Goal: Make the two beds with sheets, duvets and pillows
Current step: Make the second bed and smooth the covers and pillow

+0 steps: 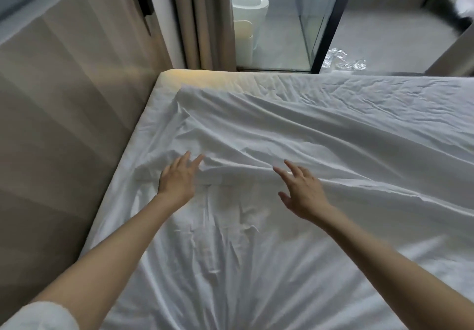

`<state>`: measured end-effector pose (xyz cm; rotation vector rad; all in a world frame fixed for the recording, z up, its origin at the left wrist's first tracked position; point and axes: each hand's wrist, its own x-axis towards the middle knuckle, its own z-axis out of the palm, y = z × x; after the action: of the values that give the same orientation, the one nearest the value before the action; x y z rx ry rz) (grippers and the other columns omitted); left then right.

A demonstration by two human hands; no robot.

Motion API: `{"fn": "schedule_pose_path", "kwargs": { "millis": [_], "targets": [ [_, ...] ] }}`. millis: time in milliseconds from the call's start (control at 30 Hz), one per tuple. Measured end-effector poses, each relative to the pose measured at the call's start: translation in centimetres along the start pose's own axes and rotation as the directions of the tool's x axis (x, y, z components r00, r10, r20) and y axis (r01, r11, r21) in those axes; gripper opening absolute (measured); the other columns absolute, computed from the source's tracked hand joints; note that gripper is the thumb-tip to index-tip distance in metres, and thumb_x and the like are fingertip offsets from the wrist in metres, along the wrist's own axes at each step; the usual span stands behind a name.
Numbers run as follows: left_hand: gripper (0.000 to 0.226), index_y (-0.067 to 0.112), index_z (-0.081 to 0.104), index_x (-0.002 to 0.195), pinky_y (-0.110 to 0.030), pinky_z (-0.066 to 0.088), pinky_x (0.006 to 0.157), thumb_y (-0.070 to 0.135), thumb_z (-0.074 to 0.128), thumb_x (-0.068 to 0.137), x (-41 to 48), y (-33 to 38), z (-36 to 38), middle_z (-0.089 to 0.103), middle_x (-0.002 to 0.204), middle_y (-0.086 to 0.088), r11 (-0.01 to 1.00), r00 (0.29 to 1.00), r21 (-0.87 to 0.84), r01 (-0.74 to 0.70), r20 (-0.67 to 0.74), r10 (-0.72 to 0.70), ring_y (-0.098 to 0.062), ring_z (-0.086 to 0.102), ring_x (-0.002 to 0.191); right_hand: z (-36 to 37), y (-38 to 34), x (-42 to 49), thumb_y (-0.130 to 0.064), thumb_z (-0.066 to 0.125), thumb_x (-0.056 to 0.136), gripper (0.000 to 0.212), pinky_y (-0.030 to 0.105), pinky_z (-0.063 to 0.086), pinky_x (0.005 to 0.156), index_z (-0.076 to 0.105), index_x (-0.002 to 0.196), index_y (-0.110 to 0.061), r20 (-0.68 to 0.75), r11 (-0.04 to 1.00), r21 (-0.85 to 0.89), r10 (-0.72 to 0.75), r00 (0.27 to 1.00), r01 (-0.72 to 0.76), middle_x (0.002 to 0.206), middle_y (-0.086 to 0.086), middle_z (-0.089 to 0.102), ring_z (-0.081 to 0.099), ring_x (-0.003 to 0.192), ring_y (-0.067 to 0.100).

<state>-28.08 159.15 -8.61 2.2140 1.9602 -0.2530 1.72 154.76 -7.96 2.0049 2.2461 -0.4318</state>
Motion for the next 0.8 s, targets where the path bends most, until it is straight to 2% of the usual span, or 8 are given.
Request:
{"fn": "schedule_pose_path", "kwargs": {
  "millis": [133,233,367,467,567,633,700,800],
  "targets": [
    [0.1,0.041,-0.003,0.152,-0.041,0.034,0.108,0.008,0.062,0.083,7.2,-4.6,5.3,0.0,0.162,-0.003,0.999,0.997,0.04,0.008,0.073,-0.011,-0.027,0.015,0.145,4.4,-0.6,8.1,-0.035,0.055,0.095,0.072,0.056,0.03,0.111,0.012,0.153,-0.038,0.046,0.996,-0.002,0.087,0.995,-0.087,0.163,-0.001,-0.001,0.009,0.146,0.038],
    [0.11,0.047,-0.014,0.149,-0.052,0.028,0.112,0.011,0.067,0.083,11.0,-6.9,9.7,-0.017,0.16,0.001,0.997,0.988,0.073,0.031,0.147,-0.041,-0.034,-0.001,0.148,8.2,-0.5,12.7,-0.031,0.057,0.094,0.079,0.061,0.024,0.111,0.006,0.153,-0.04,0.067,0.991,-0.01,0.137,0.988,-0.137,0.163,-0.001,-0.007,0.003,0.146,0.04],
    [0.118,0.051,-0.026,0.142,-0.067,0.015,0.111,0.042,0.074,0.08,15.4,-8.4,14.3,-0.033,0.155,0.001,0.998,0.979,0.047,0.029,0.202,-0.038,-0.041,-0.017,0.145,13.4,0.2,16.9,-0.006,0.063,0.083,0.103,0.067,0.01,0.112,-0.003,0.15,-0.049,0.08,0.986,-0.045,0.166,0.983,-0.163,0.161,-0.002,-0.019,-0.007,0.145,0.045],
    [0.118,0.053,-0.025,0.14,-0.07,0.008,0.111,0.047,0.074,0.076,18.4,-8.9,16.6,-0.031,0.157,0.005,1.0,0.996,0.0,0.027,0.087,-0.027,-0.042,-0.012,0.145,15.5,1.8,19.8,-0.002,0.067,0.077,0.116,0.072,0.008,0.109,-0.008,0.145,-0.057,0.069,0.974,-0.046,0.227,0.972,-0.224,0.158,-0.004,-0.029,-0.016,0.143,0.048],
    [0.096,0.047,-0.008,0.149,-0.069,0.009,0.109,0.027,0.063,0.088,21.1,-9.1,17.6,-0.014,0.162,0.005,0.999,0.995,0.028,-0.036,-0.091,0.038,-0.044,0.0,0.145,16.8,2.5,22.5,-0.016,0.074,0.079,0.114,0.074,0.022,0.103,-0.009,0.144,-0.06,0.135,0.958,-0.027,0.287,0.948,-0.286,0.16,-0.006,-0.018,-0.007,0.144,0.048],
    [0.08,0.044,-0.004,0.151,-0.069,0.017,0.109,0.013,0.046,0.096,22.4,-8.6,17.9,0.003,0.164,0.004,0.991,0.993,0.121,-0.05,-0.104,0.063,-0.044,0.013,0.144,17.6,2.5,24.0,-0.021,0.072,0.082,0.109,0.076,0.023,0.101,-0.01,0.143,-0.061,0.192,0.951,-0.041,0.31,0.931,-0.308,0.161,-0.007,-0.014,-0.006,0.144,0.048],
    [0.07,0.043,0.0,0.152,-0.067,0.021,0.109,0.013,0.035,0.1,22.7,-7.9,18.1,0.012,0.163,0.003,0.983,0.996,0.177,-0.038,-0.071,0.052,-0.041,0.02,0.143,17.9,2.8,25.2,-0.023,0.065,0.087,0.098,0.075,0.023,0.101,-0.006,0.143,-0.062,0.232,0.951,-0.037,0.307,0.923,-0.307,0.162,-0.006,-0.01,0.0,0.144,0.049],
    [0.064,0.04,0.013,0.153,-0.066,0.023,0.107,0.012,0.034,0.1,21.5,-7.6,17.5,0.021,0.161,0.0,0.982,0.998,0.189,-0.019,-0.058,0.03,-0.04,0.025,0.141,15.3,3.2,25.7,-0.023,0.052,0.092,0.07,0.052,0.035,0.105,0.02,0.147,-0.053,0.223,0.98,0.004,0.194,0.955,-0.2,0.153,0.014,0.029,0.037,0.134,0.042]
  ]
}}
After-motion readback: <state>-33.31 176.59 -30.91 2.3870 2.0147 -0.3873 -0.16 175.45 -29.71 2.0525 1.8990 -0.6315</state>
